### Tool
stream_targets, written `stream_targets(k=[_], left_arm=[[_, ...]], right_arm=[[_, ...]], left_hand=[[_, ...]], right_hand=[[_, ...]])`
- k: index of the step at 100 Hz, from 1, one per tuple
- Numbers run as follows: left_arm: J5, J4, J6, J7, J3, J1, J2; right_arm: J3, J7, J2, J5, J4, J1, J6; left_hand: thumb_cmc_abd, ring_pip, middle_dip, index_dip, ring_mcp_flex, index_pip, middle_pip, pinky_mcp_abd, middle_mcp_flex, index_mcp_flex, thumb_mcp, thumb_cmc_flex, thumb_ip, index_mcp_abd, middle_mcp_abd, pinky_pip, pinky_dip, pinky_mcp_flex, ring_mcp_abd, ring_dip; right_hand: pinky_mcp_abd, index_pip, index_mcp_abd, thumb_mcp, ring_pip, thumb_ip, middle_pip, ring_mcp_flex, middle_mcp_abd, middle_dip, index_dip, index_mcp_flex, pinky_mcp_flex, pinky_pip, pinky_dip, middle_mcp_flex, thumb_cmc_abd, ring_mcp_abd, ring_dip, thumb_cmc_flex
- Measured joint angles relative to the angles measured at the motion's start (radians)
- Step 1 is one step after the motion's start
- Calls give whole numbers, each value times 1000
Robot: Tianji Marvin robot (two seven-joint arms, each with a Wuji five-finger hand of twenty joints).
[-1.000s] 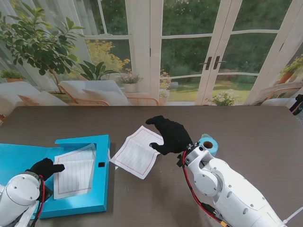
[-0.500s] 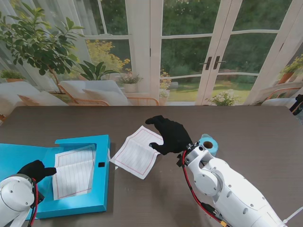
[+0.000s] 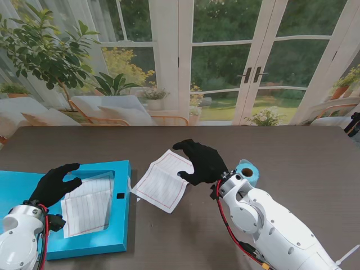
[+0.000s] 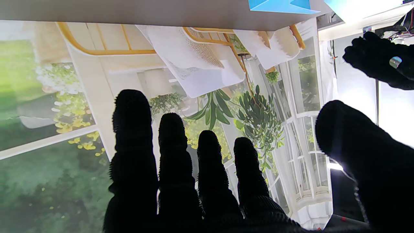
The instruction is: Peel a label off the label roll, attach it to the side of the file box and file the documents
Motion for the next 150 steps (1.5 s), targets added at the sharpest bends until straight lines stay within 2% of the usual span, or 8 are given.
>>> stream_targets(k=[9,24,34,49,73,107,122,150], left_arm=[[-23,15,-26,-12,28,-22,0],[-45,51,-127,-22,76,-59,2],[-62,69,-178,-33,108,-86,4],[-75,101,-243,-38,159,-131,9],[-96,179,-324,37,254,-198,4],[-159,219,-343,65,311,-222,-13],[-139,206,-343,55,311,-207,-14],[-123,181,-334,54,307,-186,-14]], right_arm=[[-2,3,0,0,3,1,0],[-2,8,1,0,5,1,3],[0,11,2,0,6,1,5],[0,17,2,3,9,1,12],[-21,21,1,21,37,16,49],[-82,36,-1,23,115,65,101],[-123,37,1,9,154,97,125],[-220,23,1,-20,262,181,153]], left_hand=[[0,-2,-1,0,0,0,-5,-1,0,0,9,0,0,-7,-4,-14,0,-16,-2,0],[0,-13,-18,0,-2,-4,-15,-1,0,-1,10,0,0,-34,-37,-37,-14,-33,-14,-14],[0,-23,-38,-7,-13,-16,-18,-1,-16,-5,10,0,0,-49,-68,-40,-26,-37,-36,-22],[0,-25,-61,-17,-13,-27,-19,-1,-27,-6,10,0,0,-64,-82,-51,-38,-43,-42,-33],[-14,-26,-75,-21,-13,-29,-18,-2,-27,-6,15,0,14,-69,-83,-51,-44,-44,-49,-45],[-30,-26,-86,-22,-13,-29,-18,-2,-27,-5,23,11,14,-69,-84,-52,-52,-44,-49,-46],[-30,-26,-87,-26,-13,-29,-18,-2,-27,-5,23,11,14,-69,-84,-52,-52,-44,-49,-46],[-30,-26,-87,-27,-13,-30,-18,-2,-27,-2,23,11,14,-69,-84,-52,-52,-44,-49,-47]], right_hand=[[0,0,-3,0,0,0,0,0,0,0,0,0,0,0,0,0,0,0,0,0],[0,0,-42,0,-1,0,0,0,0,0,0,15,0,0,0,0,0,0,0,0],[0,0,-42,0,-1,0,0,0,0,0,0,15,0,0,0,0,0,0,0,0],[0,0,-35,0,-2,0,0,0,0,0,0,15,0,0,0,0,0,0,0,0],[0,-3,-1,0,-2,0,0,0,0,0,0,12,0,0,0,0,0,0,0,0],[-11,-4,-12,0,-4,0,0,0,0,0,0,12,0,0,0,0,-1,0,0,0],[-15,-4,-11,0,-4,0,0,0,-1,0,0,12,0,-9,0,0,-3,0,0,0],[-26,-4,-1,-2,-4,0,0,0,-75,0,0,12,0,-9,0,0,-39,-13,-10,-24]])
